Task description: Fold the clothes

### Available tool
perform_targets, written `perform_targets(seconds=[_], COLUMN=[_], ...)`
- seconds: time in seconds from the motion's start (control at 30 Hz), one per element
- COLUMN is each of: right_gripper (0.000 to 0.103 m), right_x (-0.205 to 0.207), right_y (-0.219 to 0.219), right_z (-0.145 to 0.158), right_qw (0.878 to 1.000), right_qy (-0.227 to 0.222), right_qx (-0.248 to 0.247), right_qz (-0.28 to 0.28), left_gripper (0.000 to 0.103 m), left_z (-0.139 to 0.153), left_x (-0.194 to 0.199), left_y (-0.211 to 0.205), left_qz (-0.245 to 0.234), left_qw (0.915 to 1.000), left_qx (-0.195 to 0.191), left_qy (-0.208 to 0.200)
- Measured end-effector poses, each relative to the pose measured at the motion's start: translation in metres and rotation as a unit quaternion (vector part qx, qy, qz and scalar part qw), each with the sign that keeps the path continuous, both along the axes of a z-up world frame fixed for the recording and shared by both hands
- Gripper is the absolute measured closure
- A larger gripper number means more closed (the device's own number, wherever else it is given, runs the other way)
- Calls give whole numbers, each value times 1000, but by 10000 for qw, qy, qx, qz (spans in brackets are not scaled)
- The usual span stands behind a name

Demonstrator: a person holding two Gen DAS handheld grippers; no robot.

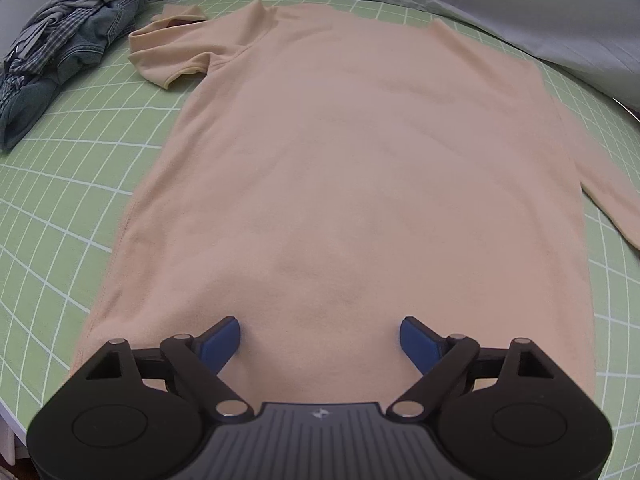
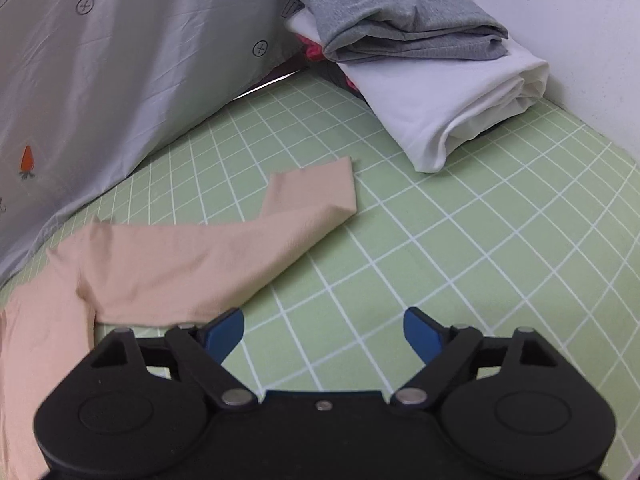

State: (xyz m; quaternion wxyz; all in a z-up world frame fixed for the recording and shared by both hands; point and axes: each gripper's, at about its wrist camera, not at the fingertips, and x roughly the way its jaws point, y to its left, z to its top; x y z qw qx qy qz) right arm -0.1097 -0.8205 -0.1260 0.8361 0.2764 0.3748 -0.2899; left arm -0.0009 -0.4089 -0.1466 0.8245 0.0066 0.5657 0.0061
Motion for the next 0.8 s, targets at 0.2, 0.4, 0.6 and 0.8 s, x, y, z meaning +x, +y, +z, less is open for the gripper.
perform_targets(seconds=[0.2, 0.4, 0.6, 0.8], right_gripper=[19, 27, 85, 97], right_x=[35, 55, 77, 114], right_y=[-26, -32, -27, 19], right_z=[-16, -24, -22, -5], right_qw=[9996, 9996, 9995, 9640], right_qy=[55, 83, 170, 618], right_qx=[207, 235, -80, -1968], right_qz=[-206, -160, 241, 1675], left_gripper=[3, 0, 0, 0], left_z=[-4, -4, -4, -1], left_x=[12, 18, 23, 22], left_y=[5, 4, 3, 1], left_qz=[249, 250, 228, 209], left_qw=[9996, 9994, 9992, 9993], left_qx=[25, 15, 3, -3], left_qy=[150, 259, 337, 317])
